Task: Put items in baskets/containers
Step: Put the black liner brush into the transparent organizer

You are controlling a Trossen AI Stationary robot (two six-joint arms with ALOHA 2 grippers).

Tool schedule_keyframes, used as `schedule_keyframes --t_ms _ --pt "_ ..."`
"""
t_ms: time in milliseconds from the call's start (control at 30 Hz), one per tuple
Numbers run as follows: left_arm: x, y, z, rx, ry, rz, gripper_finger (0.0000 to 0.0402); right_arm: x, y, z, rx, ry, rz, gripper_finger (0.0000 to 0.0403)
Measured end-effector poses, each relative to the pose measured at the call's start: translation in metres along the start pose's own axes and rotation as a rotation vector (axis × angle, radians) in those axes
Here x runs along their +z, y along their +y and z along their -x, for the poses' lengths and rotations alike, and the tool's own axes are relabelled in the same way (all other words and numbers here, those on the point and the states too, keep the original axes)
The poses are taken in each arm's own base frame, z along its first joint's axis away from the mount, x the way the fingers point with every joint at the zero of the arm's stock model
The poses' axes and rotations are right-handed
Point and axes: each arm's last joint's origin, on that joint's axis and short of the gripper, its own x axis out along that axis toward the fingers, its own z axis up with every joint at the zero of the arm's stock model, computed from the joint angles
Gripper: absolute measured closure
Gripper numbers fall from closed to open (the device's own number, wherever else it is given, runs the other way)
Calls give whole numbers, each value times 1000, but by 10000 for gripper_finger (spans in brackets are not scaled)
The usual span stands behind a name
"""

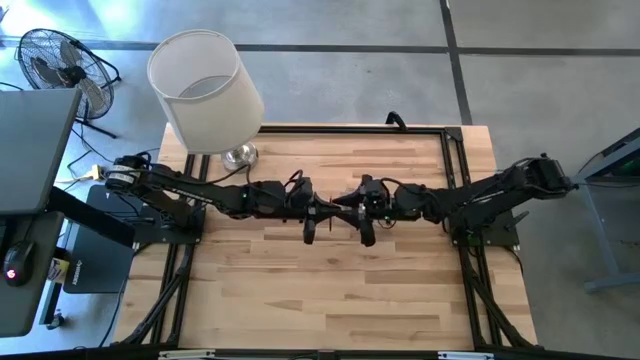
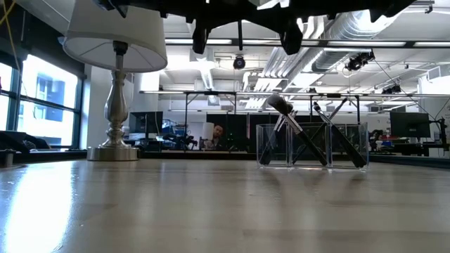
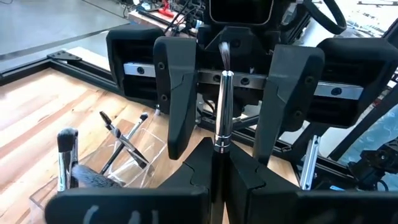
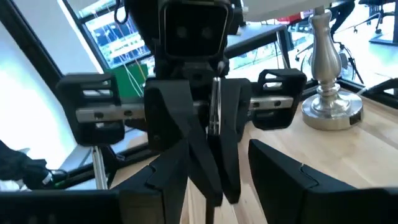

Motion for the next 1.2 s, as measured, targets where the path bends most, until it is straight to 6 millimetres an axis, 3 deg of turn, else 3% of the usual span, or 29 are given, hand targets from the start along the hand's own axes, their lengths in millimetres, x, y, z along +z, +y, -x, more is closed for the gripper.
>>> schedule_keyframes --t_ms 300,900,1100,1200 --pt "-2 0 -2 -15 6 0 390 9 -8 -2 -6 -70 -7 242" --pt "-3 0 -3 -19 4 0 390 8 -8 -3 54 -40 -4 251" --pt "-3 1 -3 -11 2 1 390 9 -10 -2 -25 -72 -16 263" --pt "-3 0 -3 -17 4 0 390 9 -8 -2 40 -51 -22 267"
